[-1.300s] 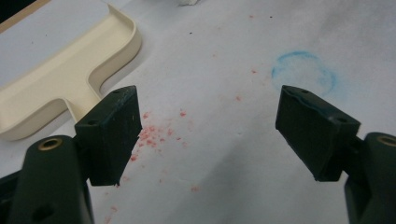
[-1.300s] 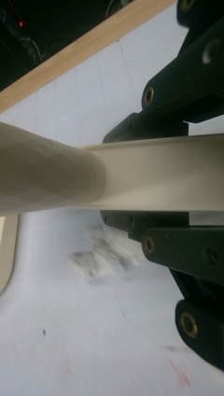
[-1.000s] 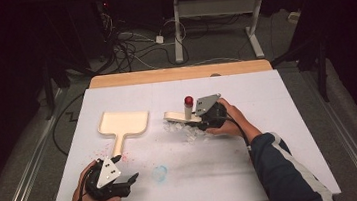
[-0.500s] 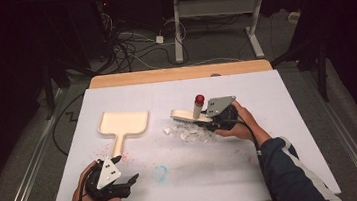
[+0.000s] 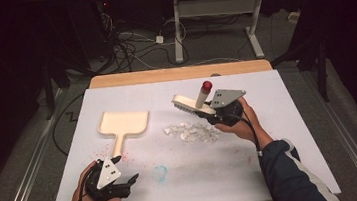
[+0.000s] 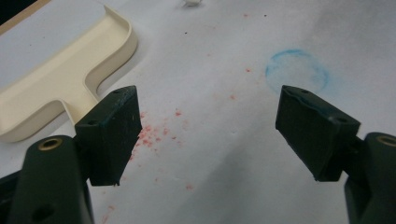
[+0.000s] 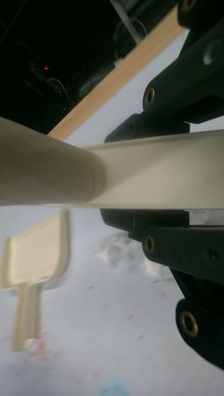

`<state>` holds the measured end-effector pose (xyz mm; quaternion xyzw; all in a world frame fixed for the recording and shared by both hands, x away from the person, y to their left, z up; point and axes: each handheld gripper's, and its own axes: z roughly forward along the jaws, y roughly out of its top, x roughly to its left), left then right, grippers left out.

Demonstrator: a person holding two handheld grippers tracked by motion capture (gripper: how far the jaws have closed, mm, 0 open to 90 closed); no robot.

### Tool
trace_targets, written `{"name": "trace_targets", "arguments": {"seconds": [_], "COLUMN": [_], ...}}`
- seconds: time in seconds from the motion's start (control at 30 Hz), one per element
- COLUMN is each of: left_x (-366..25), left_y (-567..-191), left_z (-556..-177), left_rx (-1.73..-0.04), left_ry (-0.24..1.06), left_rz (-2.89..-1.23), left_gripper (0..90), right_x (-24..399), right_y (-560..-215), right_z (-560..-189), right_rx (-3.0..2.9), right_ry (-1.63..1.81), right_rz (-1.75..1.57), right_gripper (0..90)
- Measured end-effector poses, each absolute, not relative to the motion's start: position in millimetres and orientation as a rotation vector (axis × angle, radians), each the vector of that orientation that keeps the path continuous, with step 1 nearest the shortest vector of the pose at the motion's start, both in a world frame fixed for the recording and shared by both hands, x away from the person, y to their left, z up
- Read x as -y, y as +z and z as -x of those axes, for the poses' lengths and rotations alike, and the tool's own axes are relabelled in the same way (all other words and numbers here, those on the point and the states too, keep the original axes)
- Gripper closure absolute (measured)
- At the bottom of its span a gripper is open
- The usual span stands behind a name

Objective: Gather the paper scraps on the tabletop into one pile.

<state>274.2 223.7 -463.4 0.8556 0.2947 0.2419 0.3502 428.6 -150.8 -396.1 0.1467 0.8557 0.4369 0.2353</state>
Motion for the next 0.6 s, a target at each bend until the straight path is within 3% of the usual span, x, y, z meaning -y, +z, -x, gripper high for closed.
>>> {"name": "trace_targets", "arguments": {"seconds": [0.27, 0.6], "left_x": [-224, -224], "left_y": [-462, -462], "left_z": [-273, -272], "left_rx": [-0.763, -0.752], "left_ry": [0.638, 0.638], "left_rz": [-2.214, -2.224], "left_gripper": [21.6, 21.6], "right_x": [121, 74], "right_y": [-395, -444], "right_z": [-405, -386], "right_rx": [-2.365, -2.393], "right_ry": [1.410, 1.428], "right_rz": [-0.735, -1.016], "right_gripper": [67.6, 67.6]}}
